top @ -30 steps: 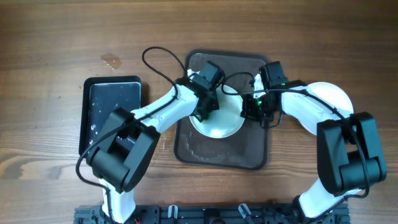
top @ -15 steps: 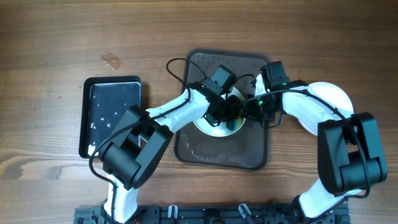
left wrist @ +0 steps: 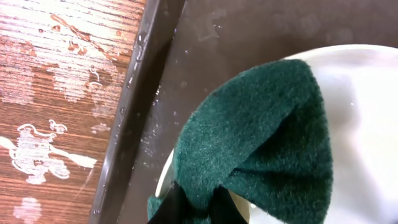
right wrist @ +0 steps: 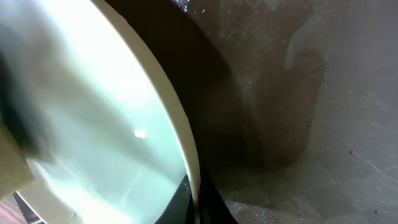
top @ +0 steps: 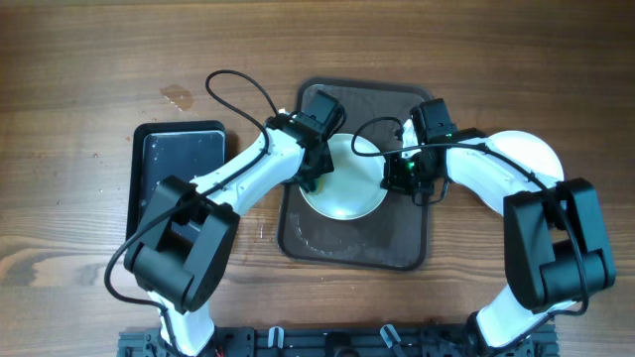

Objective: Clean dirty plates on tray and stack at the side
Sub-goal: 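Carry the sponge to the plate and scrub it, left gripper, then return the sponge to the black tray with the left gripper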

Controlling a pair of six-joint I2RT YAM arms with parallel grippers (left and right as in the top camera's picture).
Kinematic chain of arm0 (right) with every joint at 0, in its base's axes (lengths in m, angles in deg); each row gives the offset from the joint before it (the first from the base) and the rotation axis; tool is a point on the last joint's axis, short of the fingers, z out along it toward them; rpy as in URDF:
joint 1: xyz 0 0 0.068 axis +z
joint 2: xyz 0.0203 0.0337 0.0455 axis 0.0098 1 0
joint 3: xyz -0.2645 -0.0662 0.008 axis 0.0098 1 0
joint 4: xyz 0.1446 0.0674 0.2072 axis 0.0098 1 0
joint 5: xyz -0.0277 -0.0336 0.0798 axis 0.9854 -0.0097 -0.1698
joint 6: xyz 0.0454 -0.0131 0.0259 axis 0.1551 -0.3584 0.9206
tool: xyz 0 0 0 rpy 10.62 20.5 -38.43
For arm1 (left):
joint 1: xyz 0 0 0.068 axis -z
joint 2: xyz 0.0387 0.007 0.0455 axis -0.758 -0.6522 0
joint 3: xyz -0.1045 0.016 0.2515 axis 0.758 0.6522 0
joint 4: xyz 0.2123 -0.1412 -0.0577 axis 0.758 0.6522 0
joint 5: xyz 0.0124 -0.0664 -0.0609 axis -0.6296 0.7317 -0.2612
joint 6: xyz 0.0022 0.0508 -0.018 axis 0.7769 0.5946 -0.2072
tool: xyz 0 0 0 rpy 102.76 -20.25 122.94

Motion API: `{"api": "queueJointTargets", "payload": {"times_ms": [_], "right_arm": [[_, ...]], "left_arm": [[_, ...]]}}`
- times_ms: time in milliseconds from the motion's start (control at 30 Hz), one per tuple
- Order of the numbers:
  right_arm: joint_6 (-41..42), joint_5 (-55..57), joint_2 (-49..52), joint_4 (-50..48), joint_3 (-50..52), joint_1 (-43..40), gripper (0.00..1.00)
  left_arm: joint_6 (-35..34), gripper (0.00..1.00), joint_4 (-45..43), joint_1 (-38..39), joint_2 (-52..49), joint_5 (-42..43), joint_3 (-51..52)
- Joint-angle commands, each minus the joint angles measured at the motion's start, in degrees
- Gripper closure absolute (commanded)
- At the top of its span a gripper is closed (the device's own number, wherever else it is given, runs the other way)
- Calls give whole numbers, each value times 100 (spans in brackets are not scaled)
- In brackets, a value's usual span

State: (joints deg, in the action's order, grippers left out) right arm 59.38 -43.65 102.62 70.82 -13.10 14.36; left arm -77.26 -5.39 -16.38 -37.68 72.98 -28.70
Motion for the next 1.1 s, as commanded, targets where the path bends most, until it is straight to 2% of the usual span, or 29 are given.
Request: {"api": "queueJointTargets", "payload": {"times_ms": [0,167,233,333,367,433,600,633,733,800,933,967,1033,1067], "right_arm": [[-26,236,225,57,149,4,96],[-37,236,225,55,151,4,96],[-79,234,225,7,151,4,96],[-664,203,225,-177,151,7,96],[-741,216,227,-214,151,4,96],[-745,216,225,-273,151,4,96],[-748,216,225,-334,151,4,96],[-745,216,225,-365,149,4,96],[-745,216,225,-597,149,4,89],[-723,168,212,-588,101,4,96],[-457,354,-223,205,-339,11,96],[-487,361,-522,442,-487,11,96],[-487,367,-953,745,-645,11,96],[-505,367,-1108,859,-704,13,96]], "left_arm": [[210,96,4,-162,697,540,-212],[560,96,446,-758,1858,573,-254],[623,96,1084,-1322,2175,55,-254],[645,96,1853,-2118,2205,-638,-214],[837,96,1908,-2524,2184,-704,-52],[1010,96,1613,-3366,2166,-485,588],[1504,94,452,-4190,2166,590,1921],[1539,90,254,-4242,2166,586,2092],[1805,64,-13,-4249,2173,566,2168],[1818,55,210,-4249,2238,590,1915],[1816,46,994,-4251,2540,828,1233],[1812,38,1158,-4251,2671,833,1064],[1814,32,1351,-4251,2966,826,831],[1816,23,1429,-4262,3139,822,732]]}}
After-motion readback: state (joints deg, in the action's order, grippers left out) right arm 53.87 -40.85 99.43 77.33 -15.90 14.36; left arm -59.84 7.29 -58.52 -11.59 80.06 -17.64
